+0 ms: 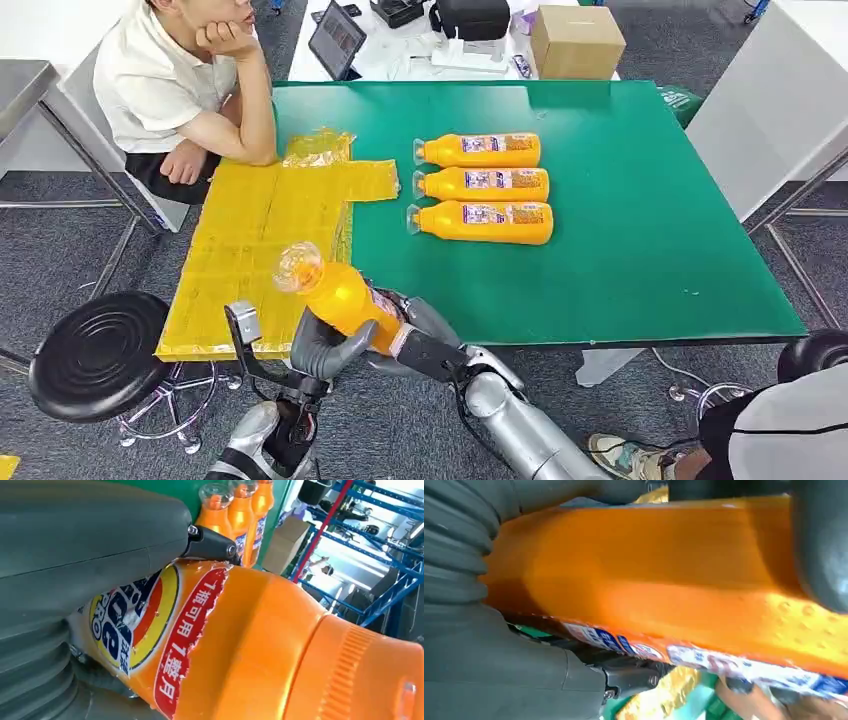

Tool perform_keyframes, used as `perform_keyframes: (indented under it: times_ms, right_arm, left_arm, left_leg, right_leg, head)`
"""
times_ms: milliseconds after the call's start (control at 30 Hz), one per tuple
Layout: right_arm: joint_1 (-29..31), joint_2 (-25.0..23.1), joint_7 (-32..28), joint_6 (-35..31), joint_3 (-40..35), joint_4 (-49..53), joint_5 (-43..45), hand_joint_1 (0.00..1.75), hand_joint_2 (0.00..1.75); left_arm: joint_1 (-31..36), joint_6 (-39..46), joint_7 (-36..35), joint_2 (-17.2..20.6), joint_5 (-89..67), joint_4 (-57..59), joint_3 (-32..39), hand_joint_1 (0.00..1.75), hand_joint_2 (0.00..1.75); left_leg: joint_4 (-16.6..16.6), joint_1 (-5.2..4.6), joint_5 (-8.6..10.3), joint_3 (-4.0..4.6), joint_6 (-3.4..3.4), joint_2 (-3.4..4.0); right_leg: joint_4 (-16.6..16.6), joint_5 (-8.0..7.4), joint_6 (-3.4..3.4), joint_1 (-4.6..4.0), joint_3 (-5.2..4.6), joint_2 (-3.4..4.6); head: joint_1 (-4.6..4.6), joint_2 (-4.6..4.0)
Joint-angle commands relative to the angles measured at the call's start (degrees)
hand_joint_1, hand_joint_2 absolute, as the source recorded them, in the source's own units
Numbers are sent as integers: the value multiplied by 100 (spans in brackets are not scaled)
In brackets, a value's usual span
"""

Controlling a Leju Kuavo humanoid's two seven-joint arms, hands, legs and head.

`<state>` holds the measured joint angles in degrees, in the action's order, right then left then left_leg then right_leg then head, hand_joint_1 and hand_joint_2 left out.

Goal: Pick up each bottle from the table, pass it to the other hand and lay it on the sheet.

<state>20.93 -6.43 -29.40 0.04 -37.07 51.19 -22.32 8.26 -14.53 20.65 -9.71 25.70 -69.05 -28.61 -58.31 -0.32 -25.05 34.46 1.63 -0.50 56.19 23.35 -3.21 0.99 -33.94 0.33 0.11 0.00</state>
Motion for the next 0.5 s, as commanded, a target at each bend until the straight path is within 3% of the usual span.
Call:
perform_keyframes:
  times_ms: [33, 167, 300, 500]
  right_arm:
    - [-144, 111, 108, -255, -3, 247, -39, 0, 0]
    - [-875, 198, -136, -977, 154, 1041, -245, 0, 0]
    - [-1115, 272, -146, -1104, 119, 1304, -308, 0, 0]
    - [-2261, 487, -432, -2343, 419, 2048, -675, 0, 0]
  left_arm:
    - [267, 54, 4, 151, -114, 123, 87, 175, 175]
    - [190, 729, 96, 147, -403, -231, 473, 175, 175]
    - [122, 818, 41, 152, -439, -346, 576, 175, 175]
    - [-95, 2053, 151, 406, -1403, -731, 982, 175, 175]
  left_leg:
    - [4, 6, -4, -15, -11, -4]
    - [1, 7, -4, -9, -9, -11]
    - [6, 8, -9, -23, -13, -5]
    - [10, 10, -13, -26, -14, -14]
  right_leg:
    - [-4, 6, 12, -7, 17, -9]
    - [-2, 7, 11, -8, 14, -15]
    - [-6, 12, 15, -10, 26, -11]
    - [-13, 17, 17, -11, 33, -19]
  head:
    - [2, 0]
    - [2, 0]
    - [2, 0]
    - [2, 0]
